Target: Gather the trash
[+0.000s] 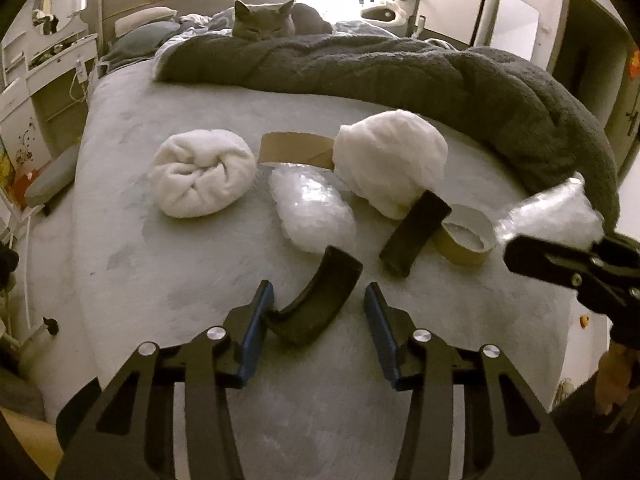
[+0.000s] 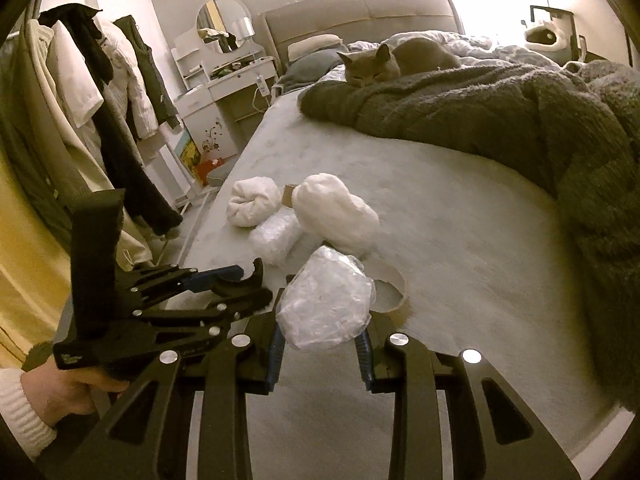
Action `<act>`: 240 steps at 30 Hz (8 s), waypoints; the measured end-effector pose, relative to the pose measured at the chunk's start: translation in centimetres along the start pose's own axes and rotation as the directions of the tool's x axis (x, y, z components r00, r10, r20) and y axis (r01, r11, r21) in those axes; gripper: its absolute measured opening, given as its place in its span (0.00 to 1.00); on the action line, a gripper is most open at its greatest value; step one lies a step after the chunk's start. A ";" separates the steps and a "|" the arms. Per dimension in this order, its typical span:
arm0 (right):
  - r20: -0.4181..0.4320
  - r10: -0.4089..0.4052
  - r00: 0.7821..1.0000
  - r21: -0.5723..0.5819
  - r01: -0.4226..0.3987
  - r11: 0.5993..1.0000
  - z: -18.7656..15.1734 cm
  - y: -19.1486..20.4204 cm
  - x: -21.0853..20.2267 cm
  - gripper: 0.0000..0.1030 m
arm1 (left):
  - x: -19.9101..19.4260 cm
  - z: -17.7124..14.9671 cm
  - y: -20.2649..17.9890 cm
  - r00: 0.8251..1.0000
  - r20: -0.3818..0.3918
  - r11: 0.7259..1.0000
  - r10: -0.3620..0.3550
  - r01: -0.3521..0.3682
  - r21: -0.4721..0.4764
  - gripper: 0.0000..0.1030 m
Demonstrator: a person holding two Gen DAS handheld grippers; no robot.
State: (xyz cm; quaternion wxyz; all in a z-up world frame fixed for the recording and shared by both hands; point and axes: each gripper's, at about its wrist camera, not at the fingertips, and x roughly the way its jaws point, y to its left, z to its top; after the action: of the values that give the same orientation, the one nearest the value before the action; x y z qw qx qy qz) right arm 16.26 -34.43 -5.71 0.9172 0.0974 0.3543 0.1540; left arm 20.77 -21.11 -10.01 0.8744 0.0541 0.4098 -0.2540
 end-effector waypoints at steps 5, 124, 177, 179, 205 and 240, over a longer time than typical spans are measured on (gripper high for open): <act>0.002 -0.008 1.000 0.012 0.008 1.000 -0.2 -1.2 -0.6 0.30 | 0.7 0.5 -0.1 1.000 0.008 0.999 0.024 -0.024 -0.029 0.39; -0.575 -0.044 0.817 -0.322 -0.176 0.930 -9.8 32.6 26.3 0.30 | -25.4 -16.0 28.1 0.933 0.040 0.852 0.359 -0.309 -0.422 0.90; -0.272 0.046 0.961 -0.335 -0.140 0.932 -1.2 25.3 14.0 0.74 | -25.0 -4.8 20.0 0.883 0.349 0.915 0.314 -0.182 -0.361 0.96; -0.257 0.042 0.965 -0.328 -0.128 0.936 -0.9 24.3 13.3 0.74 | -24.4 -4.3 19.4 0.886 0.351 0.919 0.303 -0.174 -0.353 0.96; -0.104 -0.136 0.985 -0.260 0.105 0.960 1.5 10.4 5.6 0.77 | -15.5 0.8 9.4 0.938 0.326 0.985 0.117 -0.069 -0.156 0.95; -0.149 -0.100 0.984 -0.196 0.070 0.978 0.1 -1.5 4.6 0.61 | -6.1 2.2 -1.0 0.980 0.190 0.994 -0.059 0.041 0.098 0.95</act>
State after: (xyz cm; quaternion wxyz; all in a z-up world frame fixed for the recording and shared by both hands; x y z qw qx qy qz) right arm 19.84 -34.24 -8.91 0.8971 -0.0184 0.4133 0.1550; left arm 18.52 -20.21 -3.95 0.8998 0.0598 0.3121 -0.2989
